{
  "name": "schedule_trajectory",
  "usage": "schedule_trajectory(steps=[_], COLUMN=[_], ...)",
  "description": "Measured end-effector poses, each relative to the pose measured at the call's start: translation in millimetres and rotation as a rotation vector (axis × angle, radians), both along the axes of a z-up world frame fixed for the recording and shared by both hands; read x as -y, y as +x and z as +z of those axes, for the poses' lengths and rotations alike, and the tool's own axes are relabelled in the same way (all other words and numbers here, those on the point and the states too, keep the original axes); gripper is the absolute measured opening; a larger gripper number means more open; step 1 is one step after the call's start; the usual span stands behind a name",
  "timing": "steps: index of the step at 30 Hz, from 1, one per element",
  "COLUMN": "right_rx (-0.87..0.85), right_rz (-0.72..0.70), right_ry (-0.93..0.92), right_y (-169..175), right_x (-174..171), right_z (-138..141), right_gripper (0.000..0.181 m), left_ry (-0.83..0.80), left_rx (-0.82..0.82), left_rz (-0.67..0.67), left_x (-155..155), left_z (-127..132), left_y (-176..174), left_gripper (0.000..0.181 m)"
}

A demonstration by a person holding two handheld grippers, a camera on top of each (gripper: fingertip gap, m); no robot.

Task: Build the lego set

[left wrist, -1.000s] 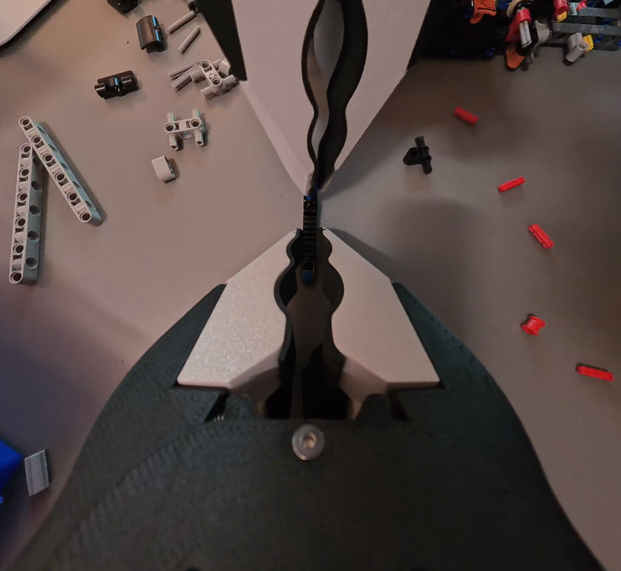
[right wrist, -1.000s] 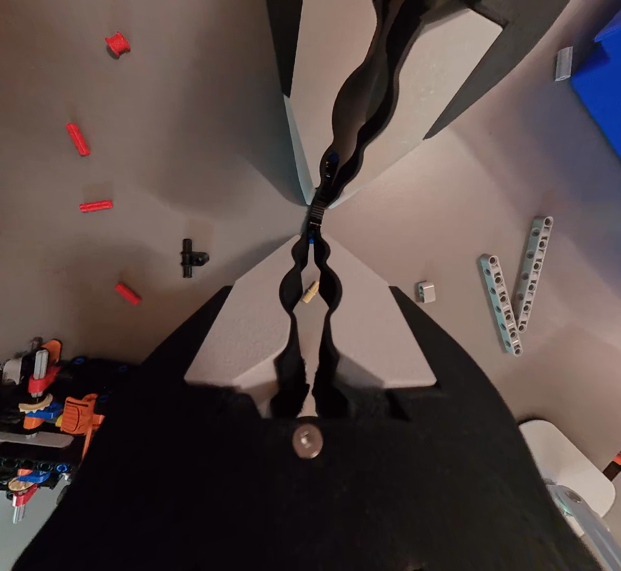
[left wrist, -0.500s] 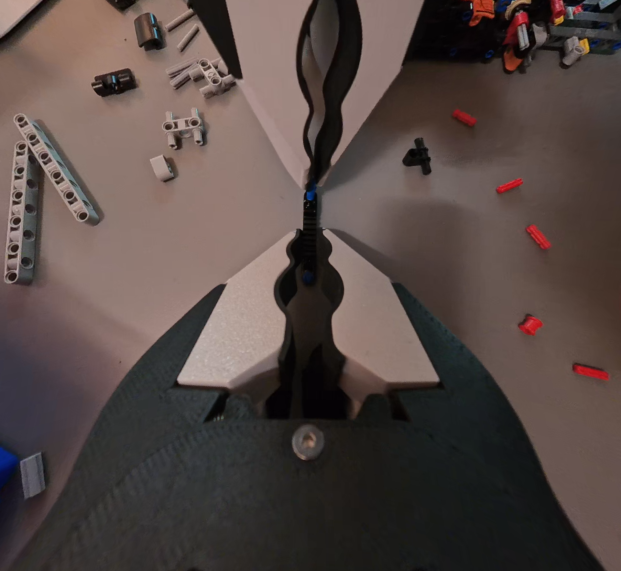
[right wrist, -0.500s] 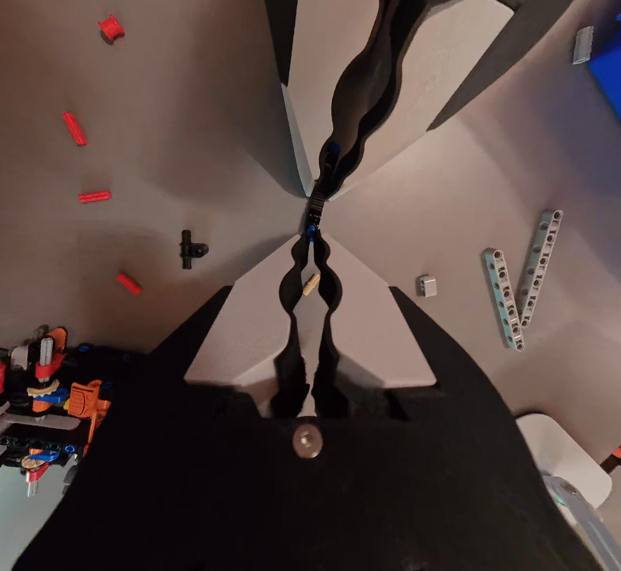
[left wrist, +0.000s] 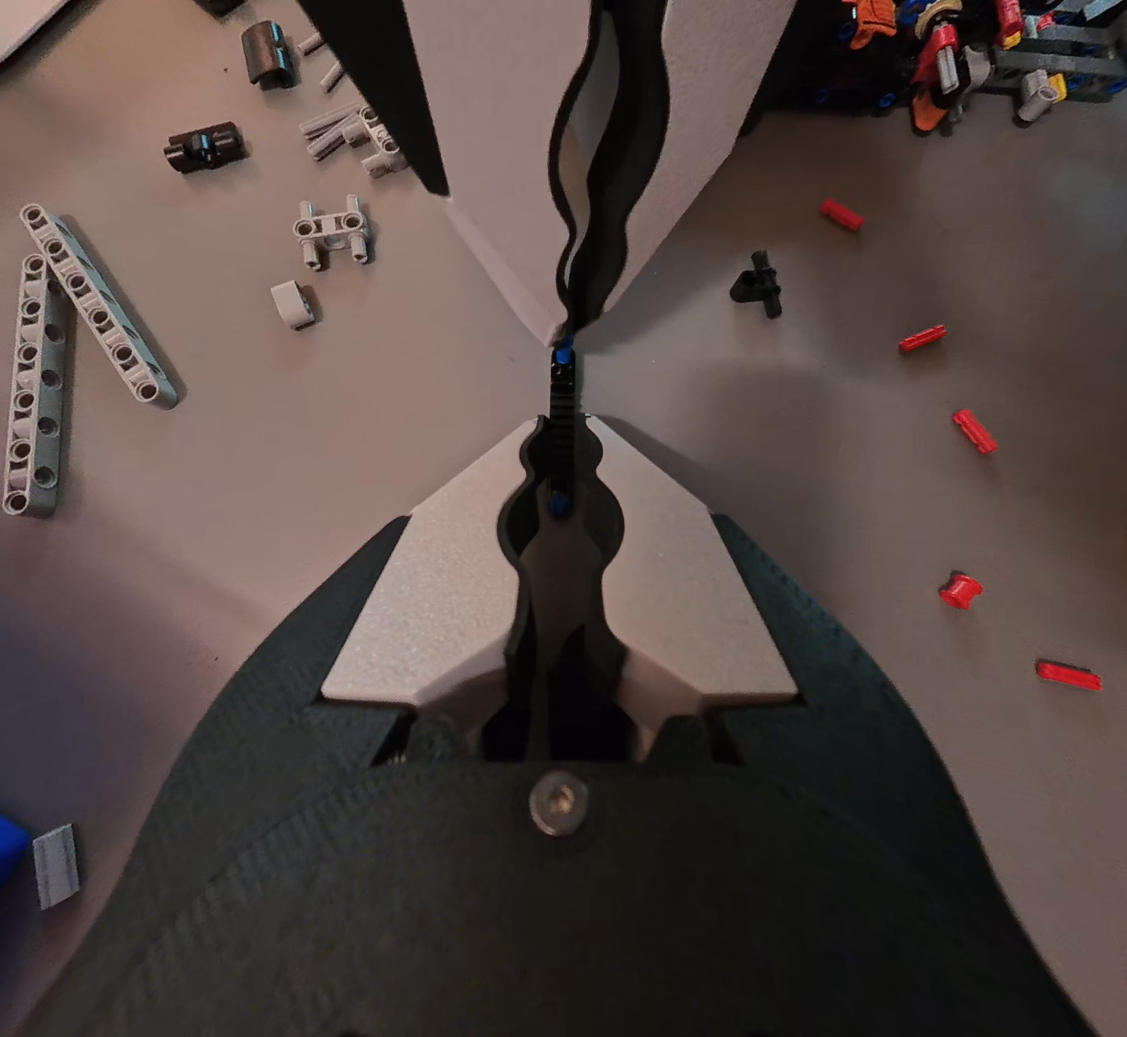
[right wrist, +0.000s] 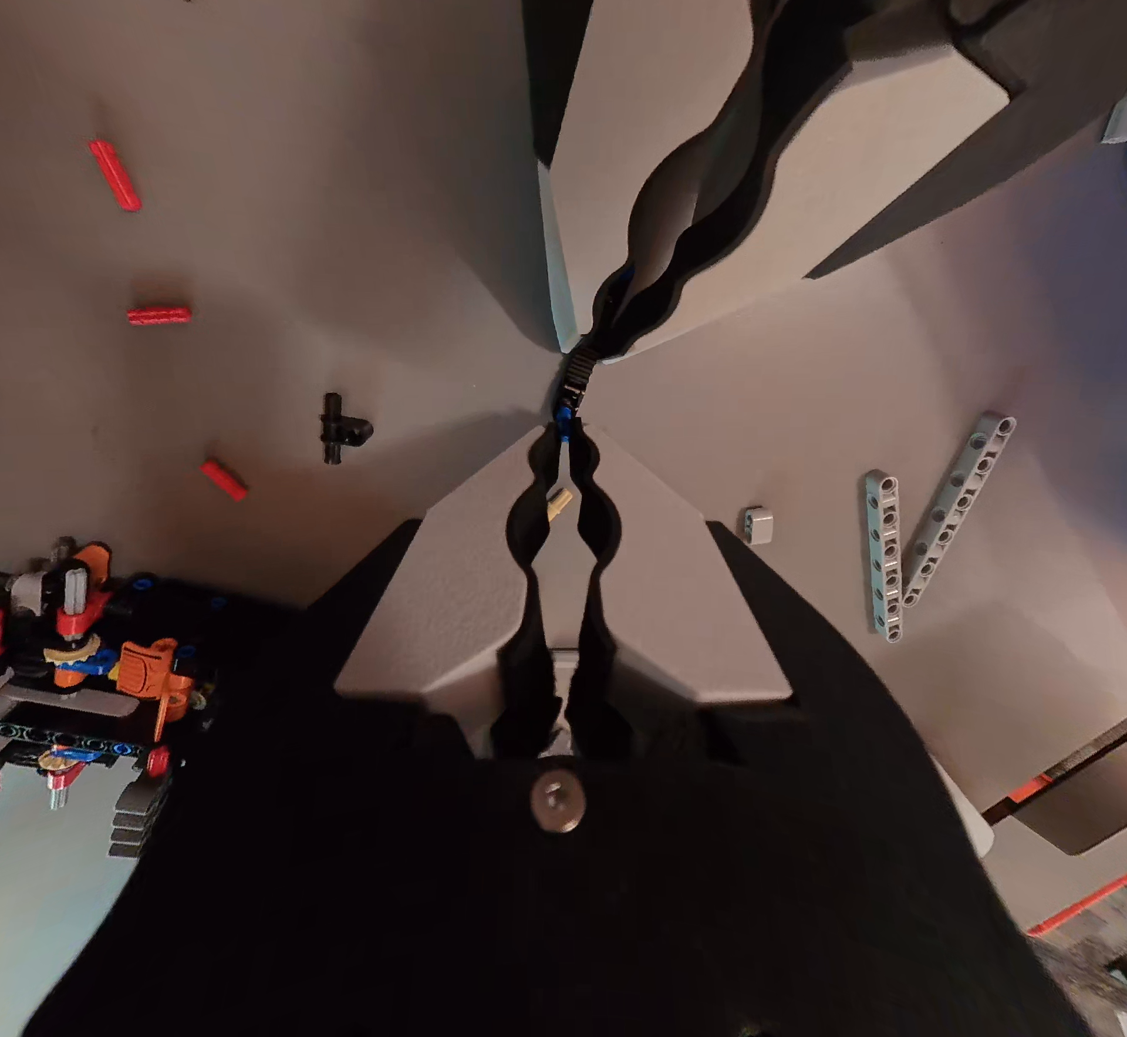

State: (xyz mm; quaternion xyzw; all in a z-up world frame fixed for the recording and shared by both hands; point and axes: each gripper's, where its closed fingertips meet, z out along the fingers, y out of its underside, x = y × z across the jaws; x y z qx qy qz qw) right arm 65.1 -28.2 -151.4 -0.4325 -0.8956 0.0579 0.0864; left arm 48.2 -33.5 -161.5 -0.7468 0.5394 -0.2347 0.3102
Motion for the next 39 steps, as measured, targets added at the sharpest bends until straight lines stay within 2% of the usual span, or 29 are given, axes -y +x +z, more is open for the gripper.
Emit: schedule_trajectory(steps=[14,23,39], right_rx=[0.019,0.081,0.109], right_rz=[0.091,0.203,0.310], right_ry=[0.034,0.085,0.281], right_y=[-0.4,0.8,0.9], right_x=[-0.1,-2.7,-2.7], right_z=[-0.7,-3.0,-3.8], right_gripper=[0.001,0.001,0.000], left_ry=[-0.017,-0.022,-0.030], left_rx=[0.007,0.009,0.012], left_rz=[0.000,-0.001,-0.001], left_x=[0.0,0.0,0.0], left_z=[0.1,0.1,0.1], left_y=[0.0,0.0,-0.1], left_gripper=[0.009,0.008,0.009])
